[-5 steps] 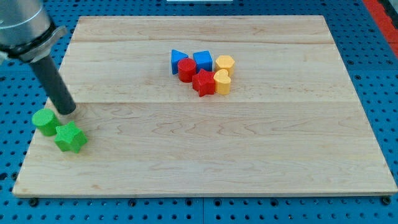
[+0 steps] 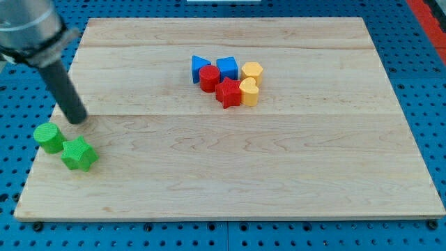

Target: Push the green circle into the green star

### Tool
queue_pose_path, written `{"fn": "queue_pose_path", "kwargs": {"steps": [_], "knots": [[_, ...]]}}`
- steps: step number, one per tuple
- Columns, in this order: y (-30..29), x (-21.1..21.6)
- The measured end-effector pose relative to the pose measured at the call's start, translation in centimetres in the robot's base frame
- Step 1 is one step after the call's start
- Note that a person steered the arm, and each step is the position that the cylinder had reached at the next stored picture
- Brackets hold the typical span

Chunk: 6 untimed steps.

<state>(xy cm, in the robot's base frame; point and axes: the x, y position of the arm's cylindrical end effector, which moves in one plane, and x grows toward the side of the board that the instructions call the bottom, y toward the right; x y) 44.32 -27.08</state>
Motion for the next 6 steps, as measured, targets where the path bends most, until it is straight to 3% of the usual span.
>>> {"fn": "queue_pose_path", "kwargs": {"steps": [1,2,3,5,6], "knots": [[-3.3,-0.2],[0.9,4.8],[3.0,6.0],[4.4,1.6],[4.4,1.5]]}}
